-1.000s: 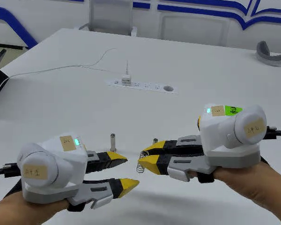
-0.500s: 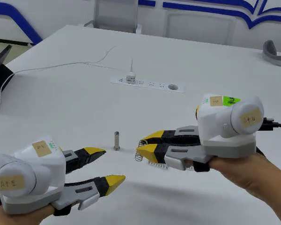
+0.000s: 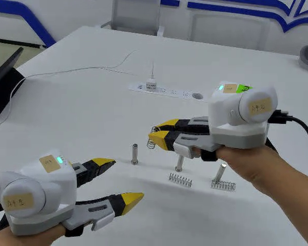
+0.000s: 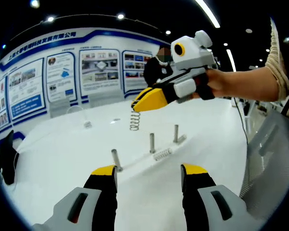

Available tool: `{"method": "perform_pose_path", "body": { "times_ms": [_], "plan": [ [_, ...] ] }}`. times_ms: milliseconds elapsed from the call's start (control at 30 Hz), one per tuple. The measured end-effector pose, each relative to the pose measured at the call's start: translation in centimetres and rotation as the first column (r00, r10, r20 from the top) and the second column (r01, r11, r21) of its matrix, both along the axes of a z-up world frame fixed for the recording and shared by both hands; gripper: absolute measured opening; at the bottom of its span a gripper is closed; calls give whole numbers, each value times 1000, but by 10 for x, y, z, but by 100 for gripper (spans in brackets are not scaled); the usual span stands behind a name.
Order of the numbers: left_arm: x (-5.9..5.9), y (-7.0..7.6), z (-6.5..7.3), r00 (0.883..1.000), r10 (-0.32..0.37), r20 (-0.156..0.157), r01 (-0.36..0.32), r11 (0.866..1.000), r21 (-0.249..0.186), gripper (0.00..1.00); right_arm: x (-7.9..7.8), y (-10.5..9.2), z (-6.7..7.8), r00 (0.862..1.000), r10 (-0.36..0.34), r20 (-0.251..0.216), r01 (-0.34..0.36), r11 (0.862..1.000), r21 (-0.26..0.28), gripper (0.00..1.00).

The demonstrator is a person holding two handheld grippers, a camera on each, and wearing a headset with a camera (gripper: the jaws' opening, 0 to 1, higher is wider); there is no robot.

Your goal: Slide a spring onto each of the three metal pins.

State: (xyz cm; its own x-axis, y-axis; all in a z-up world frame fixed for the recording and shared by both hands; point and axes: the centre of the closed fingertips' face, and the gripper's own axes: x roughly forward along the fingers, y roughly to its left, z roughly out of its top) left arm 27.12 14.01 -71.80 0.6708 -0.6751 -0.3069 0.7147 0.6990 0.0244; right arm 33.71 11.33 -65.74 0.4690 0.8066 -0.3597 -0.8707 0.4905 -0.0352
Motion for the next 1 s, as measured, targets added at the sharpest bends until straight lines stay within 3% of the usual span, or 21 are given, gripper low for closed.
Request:
{"method": "perform_pose_path", "body": {
  "times_ms": [267,400,633,1000],
  "plan": [
    [-2,-4,-1,1000,-10,0,10,1000,3,56,20,25,-6,1000,-16,9,16,1000,-3,12],
    [-2,-4,0,1000,-9,2,9,1000,-1,56,27,32,-17,1000,-22,-7,22,1000,-20,12],
    [-2,-4,0,1000,-6,12,6,1000,3,57,33,33,-33,998,-41,-43,39,998,-47,12],
    [0,-2,-3,1000,10,-3,-10,1000,-4,60,37,31,-42,996,-57,-66,54,997,-57,12]
  ]
}}
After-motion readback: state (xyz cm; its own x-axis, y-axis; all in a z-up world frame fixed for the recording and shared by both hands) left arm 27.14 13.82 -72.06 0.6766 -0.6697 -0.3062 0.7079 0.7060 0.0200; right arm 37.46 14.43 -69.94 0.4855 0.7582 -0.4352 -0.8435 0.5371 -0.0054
